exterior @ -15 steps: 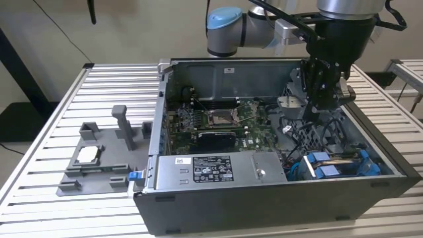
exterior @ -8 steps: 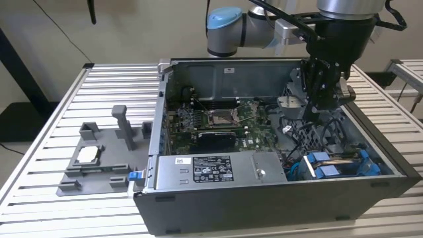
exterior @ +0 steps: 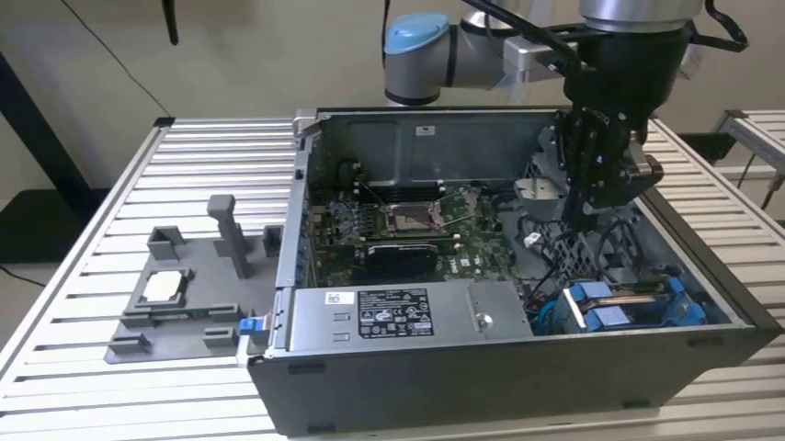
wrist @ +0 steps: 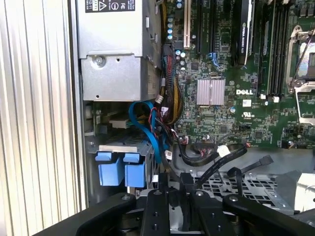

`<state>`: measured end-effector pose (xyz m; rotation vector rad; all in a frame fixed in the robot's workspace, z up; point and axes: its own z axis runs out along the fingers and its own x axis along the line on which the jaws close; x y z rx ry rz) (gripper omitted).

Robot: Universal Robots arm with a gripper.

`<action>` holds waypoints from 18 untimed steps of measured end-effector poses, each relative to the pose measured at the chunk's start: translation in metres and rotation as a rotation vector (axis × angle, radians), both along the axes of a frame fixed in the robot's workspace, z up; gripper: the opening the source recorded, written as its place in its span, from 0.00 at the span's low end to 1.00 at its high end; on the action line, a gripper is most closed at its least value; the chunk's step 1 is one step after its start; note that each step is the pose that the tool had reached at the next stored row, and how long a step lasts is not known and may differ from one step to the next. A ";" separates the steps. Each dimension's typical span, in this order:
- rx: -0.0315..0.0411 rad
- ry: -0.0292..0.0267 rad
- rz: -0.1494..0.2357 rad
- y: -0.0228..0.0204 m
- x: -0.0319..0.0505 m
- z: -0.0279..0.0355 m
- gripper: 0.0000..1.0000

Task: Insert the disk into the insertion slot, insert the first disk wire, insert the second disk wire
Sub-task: 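Insert the second disk wire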

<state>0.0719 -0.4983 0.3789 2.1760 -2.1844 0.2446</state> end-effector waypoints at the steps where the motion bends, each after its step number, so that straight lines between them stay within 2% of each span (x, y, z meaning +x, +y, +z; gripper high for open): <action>1: -0.0140 -0.0027 0.001 0.0011 -0.0004 -0.0002 0.25; 4: -0.0502 -0.0097 0.006 0.0034 -0.0014 -0.0008 0.25; 5: -0.0592 -0.0133 0.009 0.0045 -0.0016 -0.0013 0.25; 6: -0.0625 -0.0174 0.014 0.0063 -0.0018 -0.0020 0.25; 10: -0.0633 -0.0277 0.024 0.0109 -0.0030 -0.0047 0.25; 18: -0.0634 -0.0288 0.025 0.0116 -0.0043 -0.0081 0.25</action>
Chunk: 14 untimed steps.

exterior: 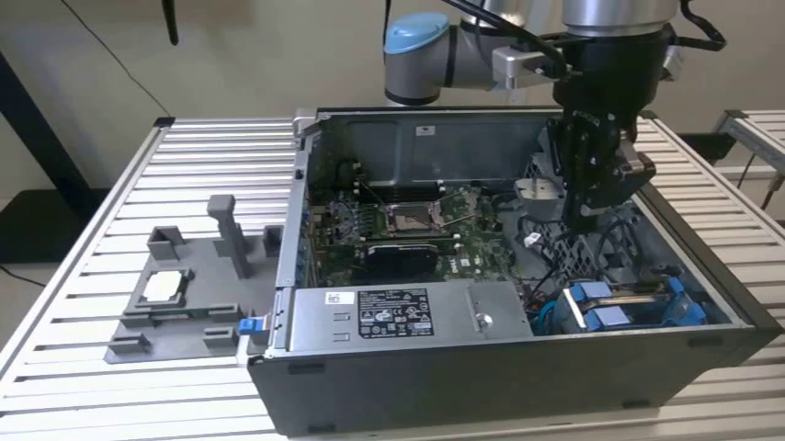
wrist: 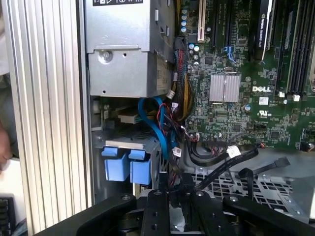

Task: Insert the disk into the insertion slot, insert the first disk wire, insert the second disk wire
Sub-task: 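Insert the second disk wire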

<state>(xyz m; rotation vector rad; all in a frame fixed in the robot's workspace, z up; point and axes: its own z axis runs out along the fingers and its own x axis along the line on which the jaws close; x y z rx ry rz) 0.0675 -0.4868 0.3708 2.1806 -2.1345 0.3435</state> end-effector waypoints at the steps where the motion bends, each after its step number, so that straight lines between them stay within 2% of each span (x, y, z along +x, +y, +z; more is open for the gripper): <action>1: 0.0000 -0.0002 0.000 0.0000 0.0000 -0.0002 0.25; 4: 0.0000 -0.0008 0.000 0.0000 -0.0001 -0.0004 0.22; 5: 0.0001 -0.0009 0.000 0.0000 -0.0001 -0.0004 0.16; 14: 0.0000 -0.0009 0.000 -0.0015 0.0000 -0.0005 0.16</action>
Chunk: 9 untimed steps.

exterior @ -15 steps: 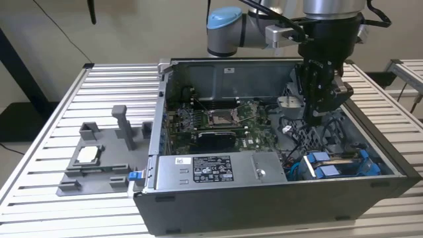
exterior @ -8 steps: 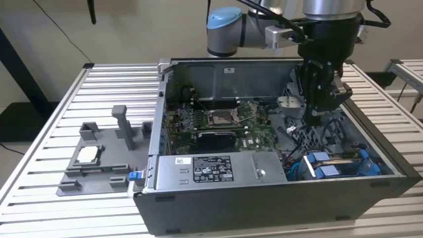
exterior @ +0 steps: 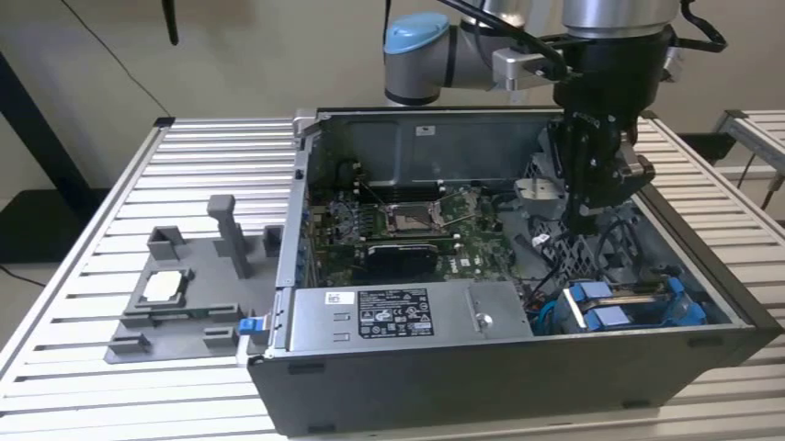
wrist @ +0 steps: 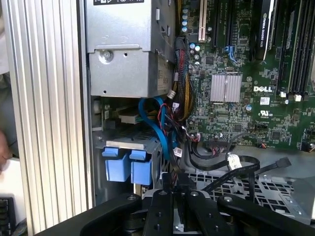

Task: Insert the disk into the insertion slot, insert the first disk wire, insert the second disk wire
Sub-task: 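Insert the second disk wire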

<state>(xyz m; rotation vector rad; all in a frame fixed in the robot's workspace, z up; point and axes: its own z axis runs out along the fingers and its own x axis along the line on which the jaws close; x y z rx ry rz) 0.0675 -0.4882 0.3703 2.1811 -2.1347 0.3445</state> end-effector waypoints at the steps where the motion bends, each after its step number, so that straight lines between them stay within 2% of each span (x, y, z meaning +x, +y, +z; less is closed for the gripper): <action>1: 0.0000 0.0000 0.000 0.0000 0.0000 0.0000 0.16; 4: -0.0001 0.0000 0.001 0.0000 0.0000 0.0000 0.18; 5: 0.0000 0.0000 0.001 0.0000 0.0001 0.0000 0.24; 9: -0.0001 0.0000 0.005 0.0000 0.0012 0.0000 0.24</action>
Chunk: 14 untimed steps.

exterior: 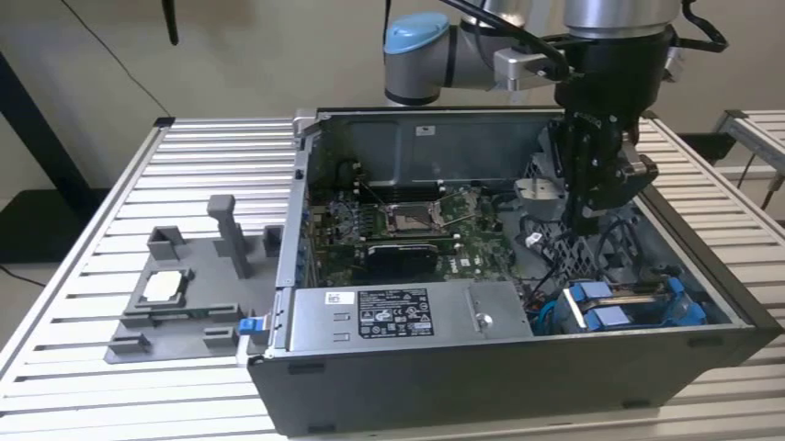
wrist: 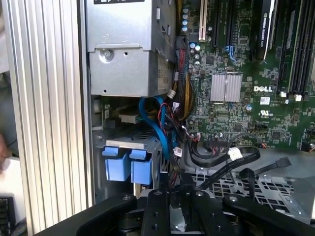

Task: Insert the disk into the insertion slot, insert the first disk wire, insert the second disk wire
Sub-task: 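Insert the second disk wire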

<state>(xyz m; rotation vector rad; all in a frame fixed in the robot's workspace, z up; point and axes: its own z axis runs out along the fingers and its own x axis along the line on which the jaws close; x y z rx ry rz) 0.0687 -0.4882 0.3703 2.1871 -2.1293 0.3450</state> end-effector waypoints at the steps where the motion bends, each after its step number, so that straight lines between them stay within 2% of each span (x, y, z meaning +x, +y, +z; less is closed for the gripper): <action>1: 0.0001 0.0000 0.001 0.0000 0.0005 0.0000 0.24; 8: 0.0001 -0.0014 0.007 0.0000 0.0012 -0.0010 0.24; 10: 0.0000 -0.0021 0.007 0.0000 0.0012 -0.0013 0.16; 14: 0.0003 -0.0023 0.007 -0.0005 0.0011 -0.0016 0.16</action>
